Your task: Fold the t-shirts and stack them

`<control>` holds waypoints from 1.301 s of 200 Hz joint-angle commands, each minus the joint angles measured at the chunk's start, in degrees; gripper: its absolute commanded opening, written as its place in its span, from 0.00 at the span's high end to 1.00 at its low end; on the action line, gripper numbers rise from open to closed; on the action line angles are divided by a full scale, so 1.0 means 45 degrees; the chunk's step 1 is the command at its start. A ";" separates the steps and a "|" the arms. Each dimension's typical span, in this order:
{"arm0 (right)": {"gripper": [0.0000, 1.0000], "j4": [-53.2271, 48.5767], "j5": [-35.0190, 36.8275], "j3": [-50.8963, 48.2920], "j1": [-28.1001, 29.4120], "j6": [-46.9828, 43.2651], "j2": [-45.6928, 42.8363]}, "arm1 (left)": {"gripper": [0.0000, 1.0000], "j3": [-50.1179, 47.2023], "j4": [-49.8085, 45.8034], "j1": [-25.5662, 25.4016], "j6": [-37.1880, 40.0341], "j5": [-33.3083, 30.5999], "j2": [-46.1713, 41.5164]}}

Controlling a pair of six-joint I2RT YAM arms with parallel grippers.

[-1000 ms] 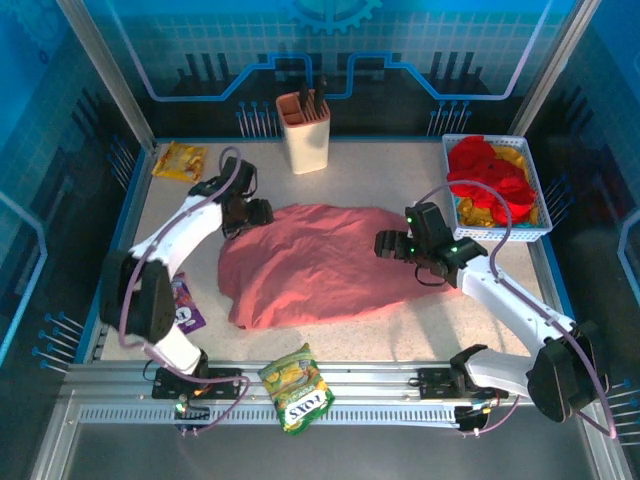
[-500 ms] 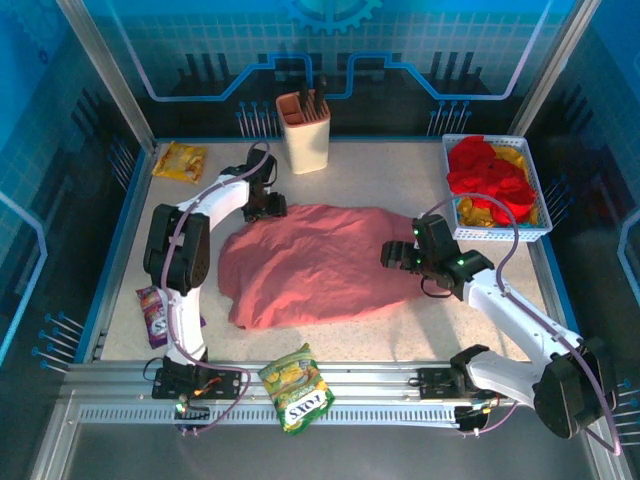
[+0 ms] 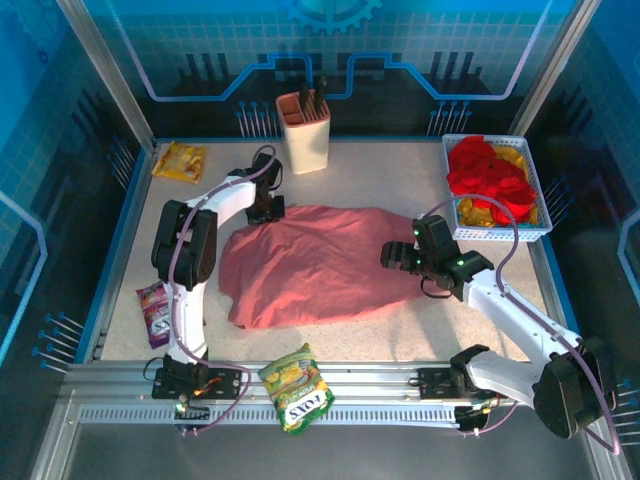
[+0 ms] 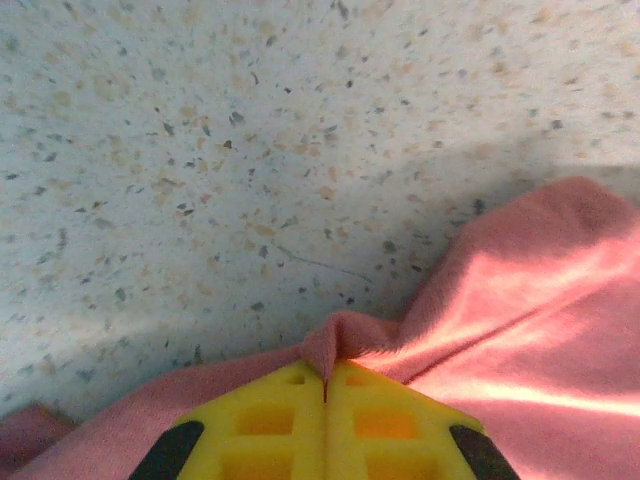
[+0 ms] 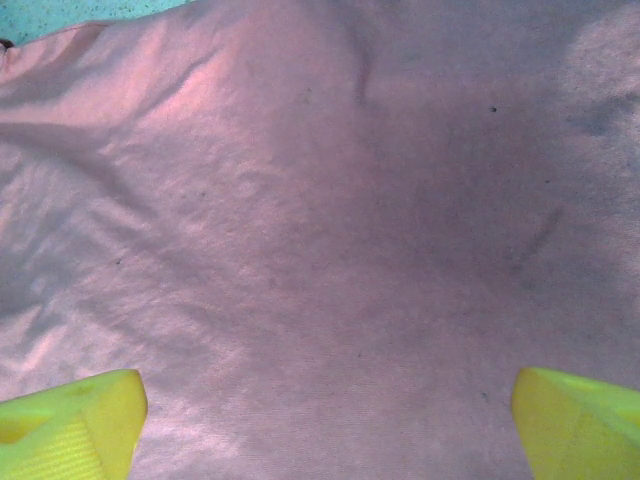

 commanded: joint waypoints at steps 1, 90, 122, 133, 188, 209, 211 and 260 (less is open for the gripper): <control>0.06 -0.0024 0.0243 -0.0109 -0.0150 0.0375 -0.0134 | 0.97 -0.0436 -0.0338 -0.0637 0.0248 -0.1117 -0.2058; 0.07 0.0014 0.0944 -0.0202 -0.0318 0.0672 0.0114 | 0.91 -0.6274 -0.1084 -0.6604 -0.3647 -0.5043 -0.6756; 0.07 0.0287 0.0781 -0.0257 -0.0379 0.0844 0.0353 | 0.69 -0.7149 -0.0843 -0.7773 -0.4616 -0.4561 -0.6176; 0.07 0.0318 0.0713 -0.0261 -0.0379 0.0889 0.0402 | 0.61 -0.7235 -0.0645 -0.7774 -0.4528 -0.3987 -0.6096; 0.07 0.0119 0.0775 -0.0300 -0.0408 0.0774 0.0063 | 0.38 -0.6268 -0.0277 -0.5141 -0.1930 -0.0929 -0.7760; 0.07 0.0169 0.0714 -0.0392 -0.0424 0.0791 -0.0071 | 0.39 -0.5316 -0.0478 -0.4352 -0.0943 -0.0913 -0.7901; 0.07 0.0173 0.0697 -0.0405 -0.0425 0.0796 -0.0078 | 0.39 -0.5232 -0.0475 -0.4295 -0.0867 -0.0910 -0.7887; 0.07 -0.0031 0.0574 -0.0158 -0.0443 0.0657 -0.0128 | 0.45 -0.4146 0.0113 -0.2997 -0.0351 -0.0295 -0.5902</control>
